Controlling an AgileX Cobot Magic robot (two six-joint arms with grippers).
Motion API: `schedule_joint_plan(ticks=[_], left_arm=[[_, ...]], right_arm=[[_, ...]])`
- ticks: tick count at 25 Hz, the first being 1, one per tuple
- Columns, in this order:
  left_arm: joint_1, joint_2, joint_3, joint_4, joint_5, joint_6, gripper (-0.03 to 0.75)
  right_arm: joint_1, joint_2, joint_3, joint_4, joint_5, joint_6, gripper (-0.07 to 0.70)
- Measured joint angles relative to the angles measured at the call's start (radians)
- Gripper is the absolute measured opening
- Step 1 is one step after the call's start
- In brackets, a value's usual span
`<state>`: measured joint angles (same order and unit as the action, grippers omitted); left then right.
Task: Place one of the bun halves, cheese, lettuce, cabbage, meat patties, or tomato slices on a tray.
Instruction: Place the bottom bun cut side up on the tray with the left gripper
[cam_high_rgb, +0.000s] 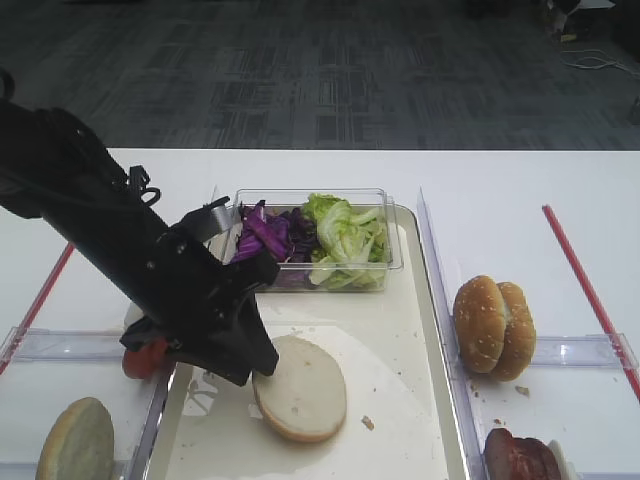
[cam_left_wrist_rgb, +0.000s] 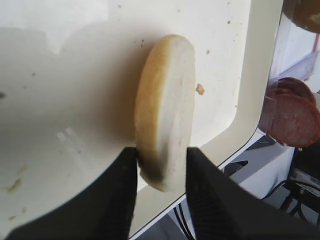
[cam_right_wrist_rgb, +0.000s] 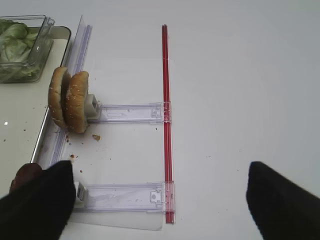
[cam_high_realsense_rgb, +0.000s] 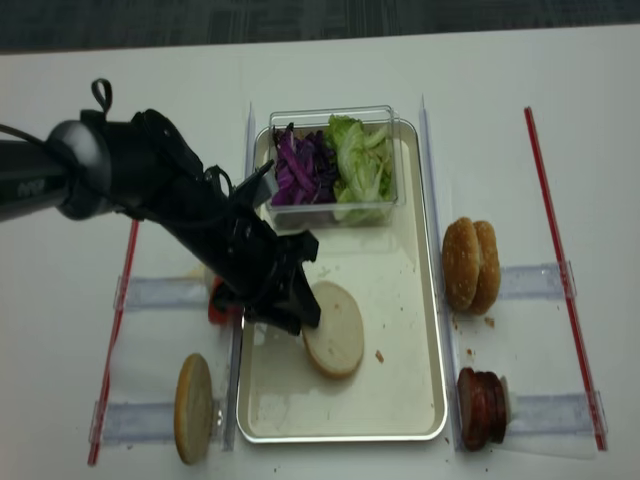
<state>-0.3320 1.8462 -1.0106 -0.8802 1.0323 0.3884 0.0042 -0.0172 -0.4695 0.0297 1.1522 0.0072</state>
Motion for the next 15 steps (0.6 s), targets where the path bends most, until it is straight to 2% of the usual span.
schedule_joint_plan(ticks=[6,15], left_arm=[[0.0,-0.061,-0.045,0.143,0.018,-0.125,0.232],[0.0,-0.126,-0.124,0.395,0.102,-0.349,0.232]], right_arm=[[0.0,0.0,0.0,0.0,0.0,0.0,0.693],[0.0,0.0,0.0,0.0,0.0,0.0,0.693]])
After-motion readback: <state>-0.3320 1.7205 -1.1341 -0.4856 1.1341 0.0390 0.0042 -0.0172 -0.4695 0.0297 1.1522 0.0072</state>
